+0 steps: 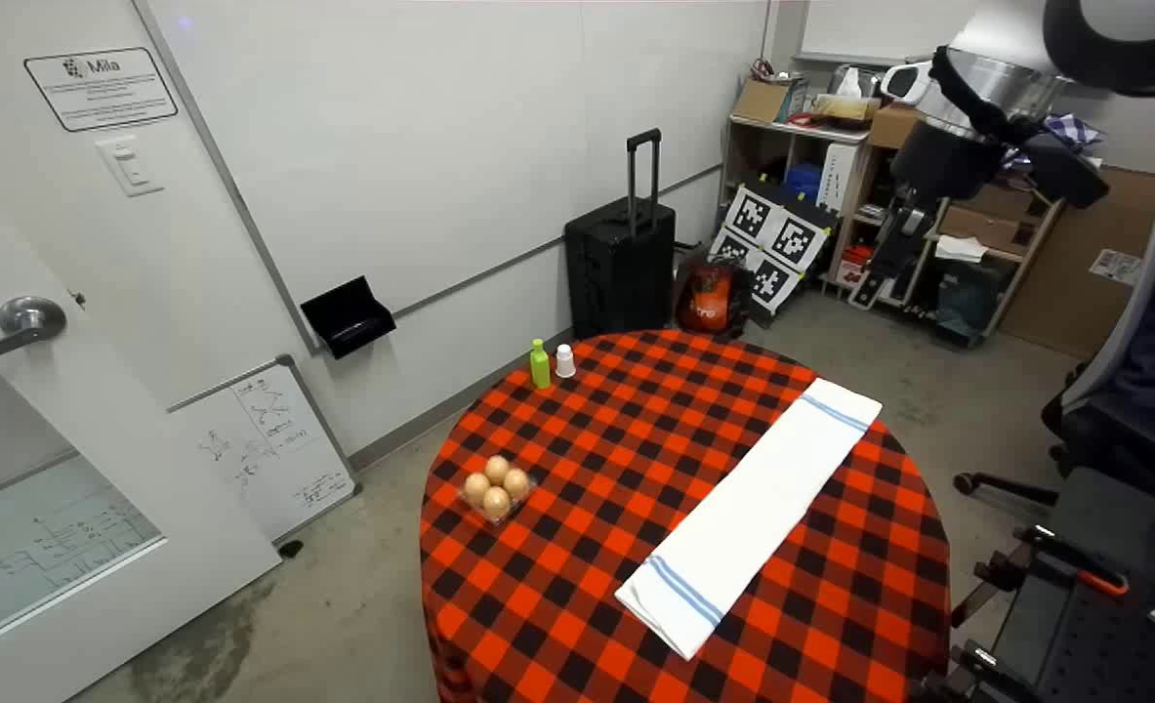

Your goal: Fold the towel on the table

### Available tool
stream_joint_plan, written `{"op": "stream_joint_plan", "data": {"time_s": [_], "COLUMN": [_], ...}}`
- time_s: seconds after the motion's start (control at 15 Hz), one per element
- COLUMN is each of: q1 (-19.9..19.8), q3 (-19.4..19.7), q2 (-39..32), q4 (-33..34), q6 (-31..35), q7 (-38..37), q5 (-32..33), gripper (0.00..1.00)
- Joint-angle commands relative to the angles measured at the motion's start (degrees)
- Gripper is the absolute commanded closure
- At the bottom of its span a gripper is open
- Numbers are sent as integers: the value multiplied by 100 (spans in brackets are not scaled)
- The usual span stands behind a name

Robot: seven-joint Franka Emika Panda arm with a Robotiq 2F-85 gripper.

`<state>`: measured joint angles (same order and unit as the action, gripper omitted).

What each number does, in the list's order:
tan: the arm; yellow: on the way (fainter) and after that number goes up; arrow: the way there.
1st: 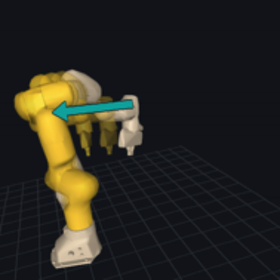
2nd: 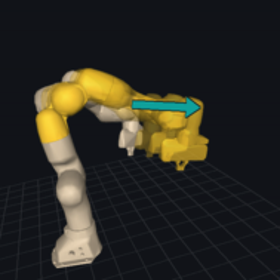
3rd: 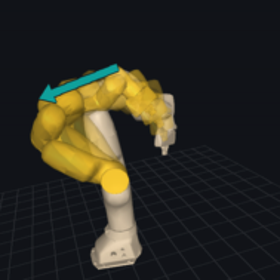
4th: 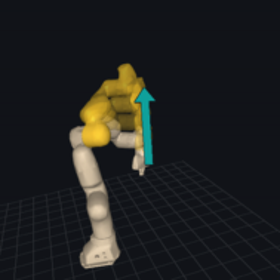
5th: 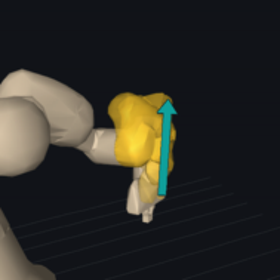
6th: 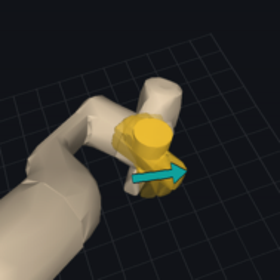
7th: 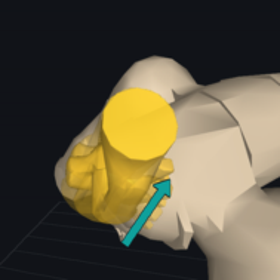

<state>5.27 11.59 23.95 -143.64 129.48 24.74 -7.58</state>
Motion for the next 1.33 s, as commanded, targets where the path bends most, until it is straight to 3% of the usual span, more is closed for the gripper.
{"op": "stream_joint_plan", "data": {"time_s": [0.0,0.33,0.4,0.47,0.8,1.0,1.27], "q1": [-102,-473,-357,-317,-150,142,617], "q3": [-99,-392,-871,-1109,-2115,-2283,-2151], "q2": [-7,-25,-215,-700,-2245,-3241,-4290], "q4": [12,97,-108,87,954,1774,2865], "q6": [-21,-500,-203,-18,-306,-607,-1220], "q7": [34,-466,-1161,-1542,-3280,-3843,-3993], "q5": [-50,679,822,965,2000,2515,2830], "gripper": [0,0,0,0,0,0,0]}}
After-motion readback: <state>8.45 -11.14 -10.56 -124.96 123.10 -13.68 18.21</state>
